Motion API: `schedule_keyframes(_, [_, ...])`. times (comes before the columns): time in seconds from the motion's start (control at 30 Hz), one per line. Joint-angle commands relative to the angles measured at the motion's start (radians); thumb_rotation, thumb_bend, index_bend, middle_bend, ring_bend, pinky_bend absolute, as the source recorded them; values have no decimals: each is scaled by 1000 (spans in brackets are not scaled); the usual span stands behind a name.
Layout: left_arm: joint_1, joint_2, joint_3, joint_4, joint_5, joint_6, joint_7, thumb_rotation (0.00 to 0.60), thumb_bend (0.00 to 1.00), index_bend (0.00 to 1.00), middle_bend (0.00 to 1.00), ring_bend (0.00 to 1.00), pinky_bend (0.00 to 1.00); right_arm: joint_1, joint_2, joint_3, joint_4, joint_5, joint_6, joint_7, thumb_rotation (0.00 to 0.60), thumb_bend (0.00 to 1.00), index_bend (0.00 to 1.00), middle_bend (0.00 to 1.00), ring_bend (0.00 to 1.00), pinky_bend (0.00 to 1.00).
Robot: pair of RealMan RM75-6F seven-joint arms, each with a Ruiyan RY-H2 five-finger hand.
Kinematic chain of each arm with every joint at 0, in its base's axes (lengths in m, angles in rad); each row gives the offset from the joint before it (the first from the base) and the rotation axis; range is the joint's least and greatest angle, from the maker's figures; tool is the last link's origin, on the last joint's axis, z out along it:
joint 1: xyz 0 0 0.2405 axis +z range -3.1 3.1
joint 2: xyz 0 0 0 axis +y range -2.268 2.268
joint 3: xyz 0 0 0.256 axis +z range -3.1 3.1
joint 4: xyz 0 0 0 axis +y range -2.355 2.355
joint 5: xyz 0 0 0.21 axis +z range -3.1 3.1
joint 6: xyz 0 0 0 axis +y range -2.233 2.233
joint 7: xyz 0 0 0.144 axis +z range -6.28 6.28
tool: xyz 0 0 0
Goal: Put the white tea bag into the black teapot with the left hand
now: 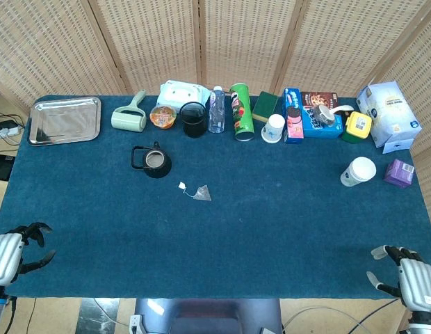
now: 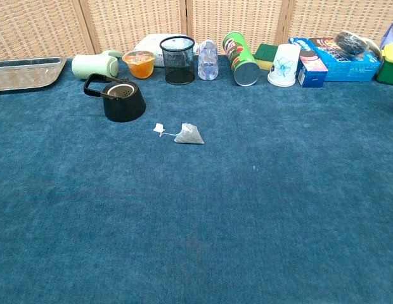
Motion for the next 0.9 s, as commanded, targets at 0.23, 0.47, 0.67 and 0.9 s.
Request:
schedule_keyframes(0.23, [-6, 21, -5, -5, 15, 1, 3, 600, 268, 402, 588, 452, 480, -7, -3, -5, 4, -7, 13, 4, 600, 275, 407, 445, 361, 299])
schedule_keyframes(0.47, [-32, 50, -16, -15, 33, -19, 17, 600, 269, 401, 587, 452, 480, -15, -2, -7, 6, -15, 31, 10, 600, 275, 406, 444, 361, 299])
schedule_keyframes(0.67, [-103, 78, -50, -36, 13, -103, 91, 600, 268, 402, 587, 453, 496, -17, 0, -8, 10, -12, 30, 23, 600, 276, 406, 444, 363, 310])
schedule_keyframes(0.9, [-201, 71, -107, -48, -34, -200, 191, 600, 269, 401, 591, 496, 587, -26, 1, -2, 25, 3, 37, 47, 600, 275, 407, 444, 364, 309])
